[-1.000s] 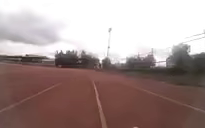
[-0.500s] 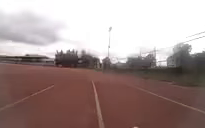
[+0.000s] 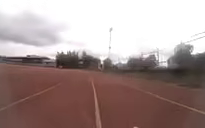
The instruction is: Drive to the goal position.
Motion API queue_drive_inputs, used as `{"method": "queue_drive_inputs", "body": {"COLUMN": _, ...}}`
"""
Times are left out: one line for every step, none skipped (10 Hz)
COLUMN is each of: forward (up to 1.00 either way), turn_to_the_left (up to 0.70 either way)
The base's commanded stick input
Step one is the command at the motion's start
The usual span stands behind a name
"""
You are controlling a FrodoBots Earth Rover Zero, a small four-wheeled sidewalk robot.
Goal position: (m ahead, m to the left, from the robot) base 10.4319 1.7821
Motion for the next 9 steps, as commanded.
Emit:
{"method": "queue_drive_inputs", "body": {"forward": 0.70, "turn_to_the_left": 0.00}}
{"method": "queue_drive_inputs", "body": {"forward": 0.70, "turn_to_the_left": 0.00}}
{"method": "queue_drive_inputs", "body": {"forward": 0.70, "turn_to_the_left": 0.00}}
{"method": "queue_drive_inputs", "body": {"forward": 0.70, "turn_to_the_left": 0.00}}
{"method": "queue_drive_inputs", "body": {"forward": 0.70, "turn_to_the_left": 0.00}}
{"method": "queue_drive_inputs", "body": {"forward": 0.70, "turn_to_the_left": 0.00}}
{"method": "queue_drive_inputs", "body": {"forward": 0.70, "turn_to_the_left": 0.00}}
{"method": "queue_drive_inputs", "body": {"forward": 0.70, "turn_to_the_left": 0.00}}
{"method": "queue_drive_inputs", "body": {"forward": 0.70, "turn_to_the_left": 0.00}}
